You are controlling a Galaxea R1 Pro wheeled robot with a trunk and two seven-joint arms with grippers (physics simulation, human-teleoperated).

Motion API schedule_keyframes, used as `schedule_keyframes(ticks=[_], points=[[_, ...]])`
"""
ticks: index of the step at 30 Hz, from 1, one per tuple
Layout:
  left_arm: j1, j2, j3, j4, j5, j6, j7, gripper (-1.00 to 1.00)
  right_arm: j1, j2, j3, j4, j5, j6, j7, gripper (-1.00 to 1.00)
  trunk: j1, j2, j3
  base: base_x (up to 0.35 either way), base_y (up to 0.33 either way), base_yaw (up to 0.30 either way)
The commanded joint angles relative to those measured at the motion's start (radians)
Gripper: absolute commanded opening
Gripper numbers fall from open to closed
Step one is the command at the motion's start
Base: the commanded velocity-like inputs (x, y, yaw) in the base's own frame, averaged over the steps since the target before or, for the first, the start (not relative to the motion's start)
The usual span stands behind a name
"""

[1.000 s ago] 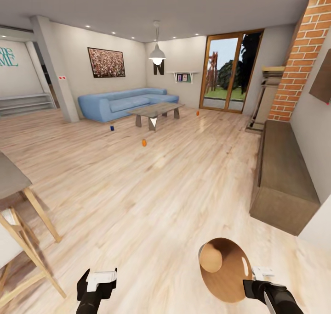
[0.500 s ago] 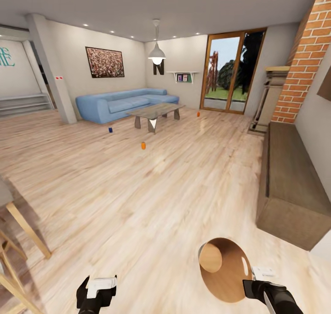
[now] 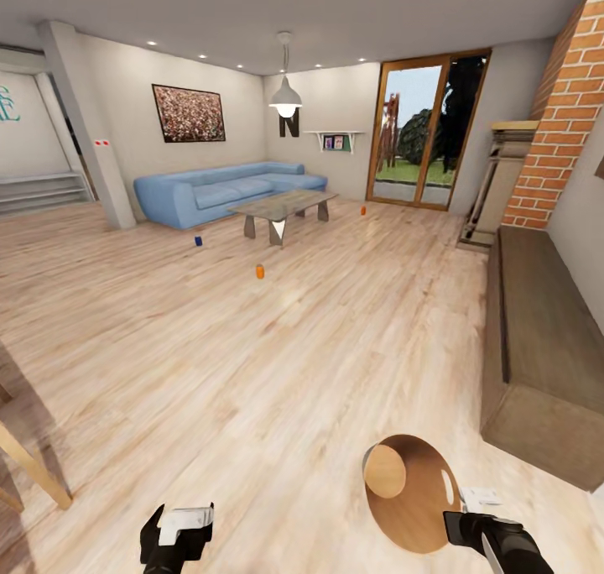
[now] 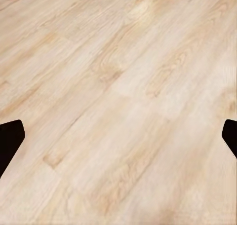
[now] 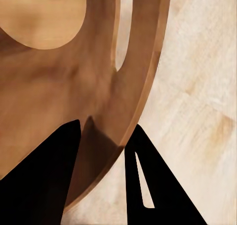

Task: Put the three can of soda from the living room inside the tash can in the kitchen.

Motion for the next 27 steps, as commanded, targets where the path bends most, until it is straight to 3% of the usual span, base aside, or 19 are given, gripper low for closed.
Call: schedule_keyframes(ticks=[1, 27], points=[[0.000, 0.000, 0.000, 0.000, 0.000, 0.000, 0.000, 1.00, -0.001, 0.000, 0.000, -0.001, -0.008, 0.000, 0.003, -1.00, 0.000, 0.000, 0.000, 0.327, 0.000, 0.000], [0.000, 0.000, 0.000, 0.002, 0.000, -0.002, -0.002, 1.00, -0.001, 0.001, 0.000, 0.000, -0.010, 0.000, 0.001, -1.00, 0.000, 0.000, 0.000, 0.327, 0.000, 0.000]])
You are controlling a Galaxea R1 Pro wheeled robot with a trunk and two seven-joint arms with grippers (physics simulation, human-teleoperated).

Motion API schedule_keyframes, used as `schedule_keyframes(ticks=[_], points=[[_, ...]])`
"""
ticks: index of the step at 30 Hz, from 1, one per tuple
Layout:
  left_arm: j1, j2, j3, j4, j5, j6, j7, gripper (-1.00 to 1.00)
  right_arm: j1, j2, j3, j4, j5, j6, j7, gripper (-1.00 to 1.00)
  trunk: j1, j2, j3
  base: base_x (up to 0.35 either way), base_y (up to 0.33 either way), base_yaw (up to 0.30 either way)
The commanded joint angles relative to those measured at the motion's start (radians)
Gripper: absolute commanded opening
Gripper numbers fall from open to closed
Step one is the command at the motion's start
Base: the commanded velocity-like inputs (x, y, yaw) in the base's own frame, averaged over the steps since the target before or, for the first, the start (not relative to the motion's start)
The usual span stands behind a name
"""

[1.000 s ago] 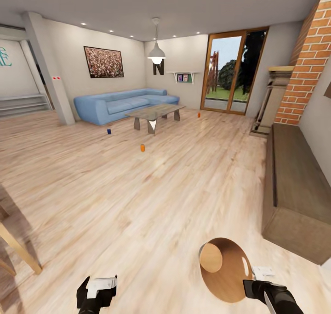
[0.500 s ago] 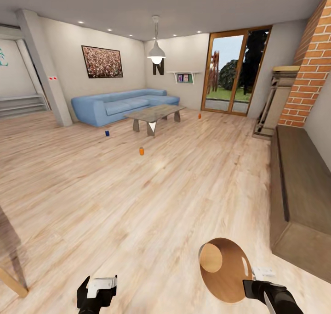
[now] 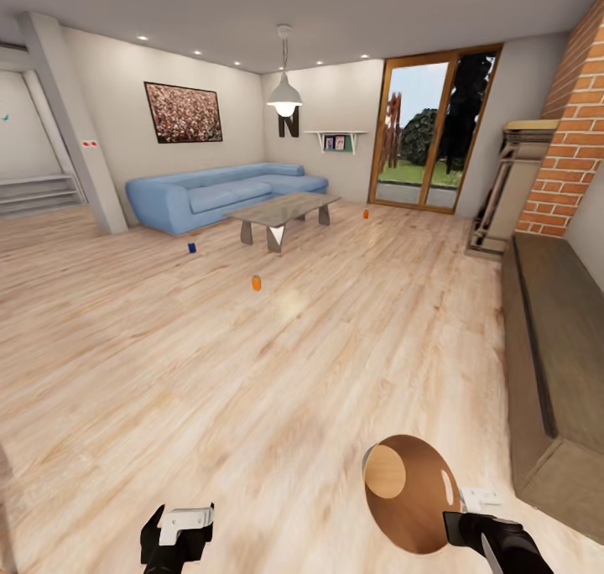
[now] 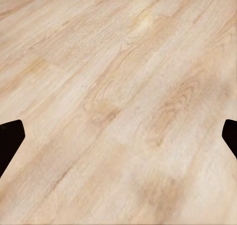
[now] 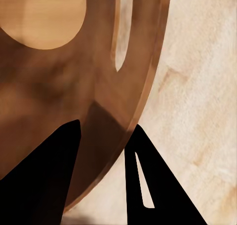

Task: Put the three can of soda from the living room inside the tash can in the kitchen.

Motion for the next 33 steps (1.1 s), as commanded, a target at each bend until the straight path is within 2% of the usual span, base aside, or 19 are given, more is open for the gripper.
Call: schedule_keyframes(ticks=[1, 33], points=[[0.000, 0.000, 0.000, 0.000, 0.000, 0.000, 0.000, 1.00, -0.001, 0.000, 0.000, -0.001, -0.009, 0.000, 0.003, -1.00, 0.000, 0.000, 0.000, 0.327, 0.000, 0.000], [0.000, -0.001, 0.000, 0.000, -0.002, 0.002, 0.000, 1.00, -0.001, 0.002, 0.001, 0.000, -0.009, 0.000, 0.001, -1.00, 0.000, 0.000, 0.000, 0.327, 0.000, 0.000]])
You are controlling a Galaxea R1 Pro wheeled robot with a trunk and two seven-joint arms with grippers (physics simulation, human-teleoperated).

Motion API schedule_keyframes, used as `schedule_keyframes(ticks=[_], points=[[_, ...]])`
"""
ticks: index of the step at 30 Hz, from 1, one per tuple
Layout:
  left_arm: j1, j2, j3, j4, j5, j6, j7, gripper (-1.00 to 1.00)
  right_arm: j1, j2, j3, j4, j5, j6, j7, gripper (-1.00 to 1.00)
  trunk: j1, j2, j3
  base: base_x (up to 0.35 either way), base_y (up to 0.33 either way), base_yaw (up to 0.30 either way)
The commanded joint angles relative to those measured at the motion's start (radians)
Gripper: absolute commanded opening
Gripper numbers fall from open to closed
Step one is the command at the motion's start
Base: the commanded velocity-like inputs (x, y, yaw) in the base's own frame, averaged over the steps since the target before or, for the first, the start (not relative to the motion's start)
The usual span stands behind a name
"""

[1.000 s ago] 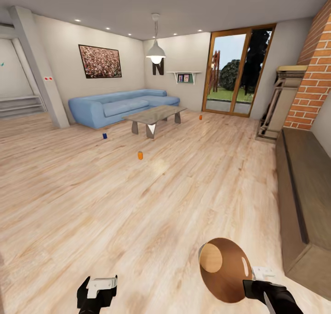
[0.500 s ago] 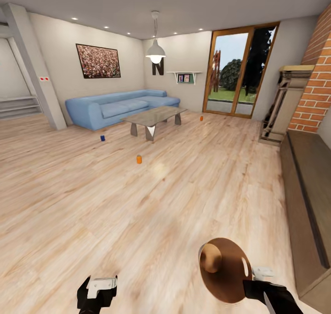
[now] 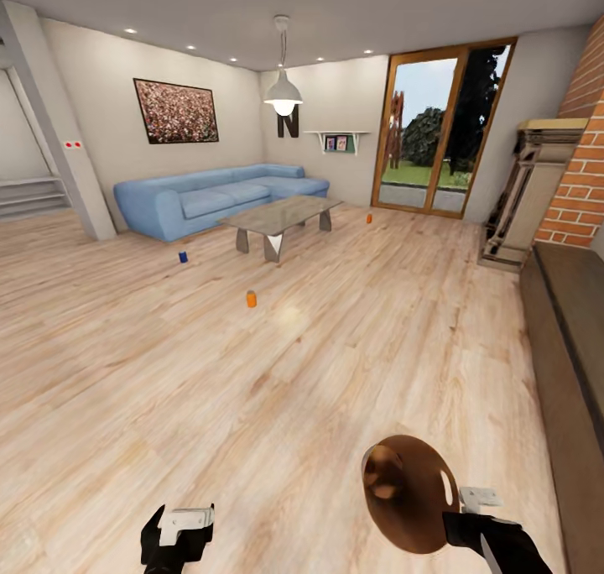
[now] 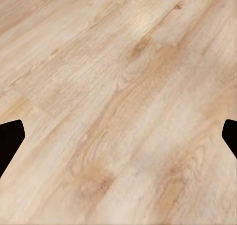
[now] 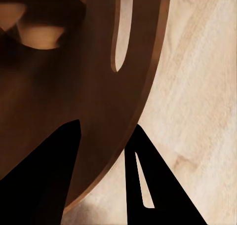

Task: Put the three can of soda from the living room inside the tash can in the kitchen.

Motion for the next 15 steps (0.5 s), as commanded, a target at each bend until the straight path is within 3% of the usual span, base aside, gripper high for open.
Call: schedule_keyframes(ticks=[1, 15], points=[[0.000, 0.000, 0.000, 0.000, 0.000, 0.000, 0.000, 1.00, -0.001, 0.000, 0.000, -0.001, -0.009, 0.000, 0.003, -1.00, 0.000, 0.000, 0.000, 0.327, 0.000, 0.000], [0.000, 0.000, -0.001, 0.000, 0.000, -0.003, 0.000, 1.00, -0.001, 0.004, 0.001, -0.001, -0.007, 0.000, 0.003, -1.00, 0.000, 0.000, 0.000, 0.327, 0.000, 0.000]])
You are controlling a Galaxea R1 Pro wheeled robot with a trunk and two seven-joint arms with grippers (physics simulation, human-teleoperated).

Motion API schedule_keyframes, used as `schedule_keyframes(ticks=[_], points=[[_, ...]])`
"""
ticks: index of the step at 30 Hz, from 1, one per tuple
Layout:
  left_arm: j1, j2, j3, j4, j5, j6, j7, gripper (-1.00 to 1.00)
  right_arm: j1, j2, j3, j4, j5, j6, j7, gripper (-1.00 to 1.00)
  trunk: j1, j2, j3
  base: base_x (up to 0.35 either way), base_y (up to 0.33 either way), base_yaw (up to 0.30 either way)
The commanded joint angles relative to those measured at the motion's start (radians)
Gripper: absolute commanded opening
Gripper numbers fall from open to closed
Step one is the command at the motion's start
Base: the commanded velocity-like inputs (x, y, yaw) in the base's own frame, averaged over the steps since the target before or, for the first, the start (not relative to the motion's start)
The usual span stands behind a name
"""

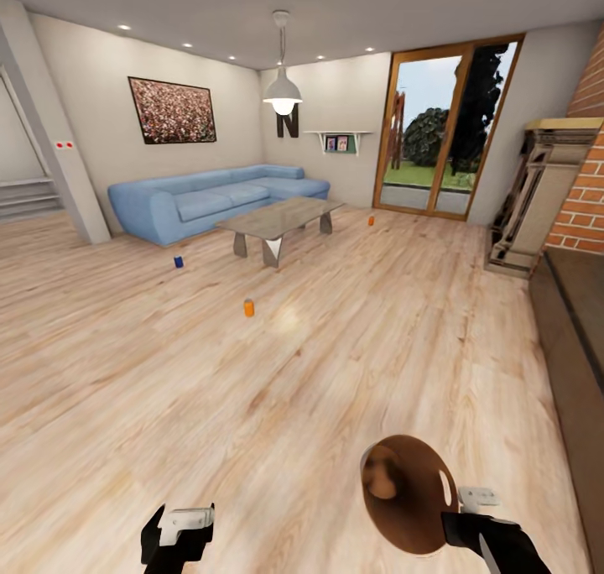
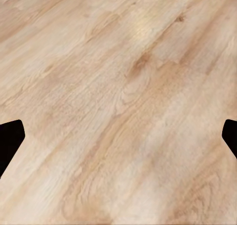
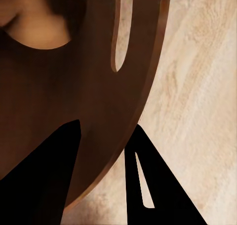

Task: Put the three can of soda from the living room inside the tash can in the kitchen.

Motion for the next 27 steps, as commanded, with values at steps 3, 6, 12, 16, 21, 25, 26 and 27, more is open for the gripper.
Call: schedule_keyframes(ticks=[3, 6, 12, 16, 21, 25, 26, 27], points=[[0.000, 0.000, 0.000, 0.001, 0.000, 0.000, 0.000, 1.00, -0.001, 0.000, 0.000, -0.001, -0.009, 0.000, 0.003, -1.00, 0.000, 0.000, 0.000, 0.327, 0.000, 0.000], [0.000, 0.000, 0.000, 0.001, 0.000, 0.000, 0.000, 1.00, -0.001, 0.000, 0.001, -0.001, -0.009, 0.000, 0.003, -1.00, 0.000, 0.000, 0.000, 0.327, 0.000, -0.007], [0.000, 0.000, 0.000, 0.001, 0.000, 0.001, 0.000, 1.00, -0.001, 0.002, 0.002, -0.001, -0.009, 0.000, 0.003, -1.00, 0.000, 0.000, 0.000, 0.327, 0.000, -0.099], [0.000, 0.000, 0.001, 0.001, 0.000, 0.002, -0.001, 1.00, -0.001, 0.002, 0.002, -0.001, -0.009, 0.000, 0.003, -1.00, 0.000, 0.000, 0.000, 0.327, 0.027, -0.208], [0.000, 0.000, 0.001, 0.001, 0.000, 0.002, -0.001, 1.00, -0.001, 0.003, 0.002, -0.001, -0.009, 0.000, 0.003, -1.00, 0.000, 0.000, 0.000, 0.327, 0.082, -0.241], [0.000, 0.000, 0.000, 0.001, 0.000, 0.001, -0.001, 1.00, -0.001, 0.004, 0.002, -0.001, -0.009, 0.000, 0.003, -1.00, 0.000, 0.000, 0.000, 0.325, 0.101, -0.223], [0.000, 0.000, 0.000, 0.001, 0.000, 0.001, -0.001, 1.00, -0.001, 0.004, 0.002, -0.001, -0.009, 0.000, 0.003, -1.00, 0.000, 0.000, 0.000, 0.325, 0.104, -0.137], [0.000, 0.000, 0.000, 0.001, 0.000, 0.001, -0.002, 1.00, -0.001, 0.004, 0.002, -0.001, -0.009, 0.000, 0.003, -1.00, 0.000, 0.000, 0.000, 0.324, 0.104, -0.109]])
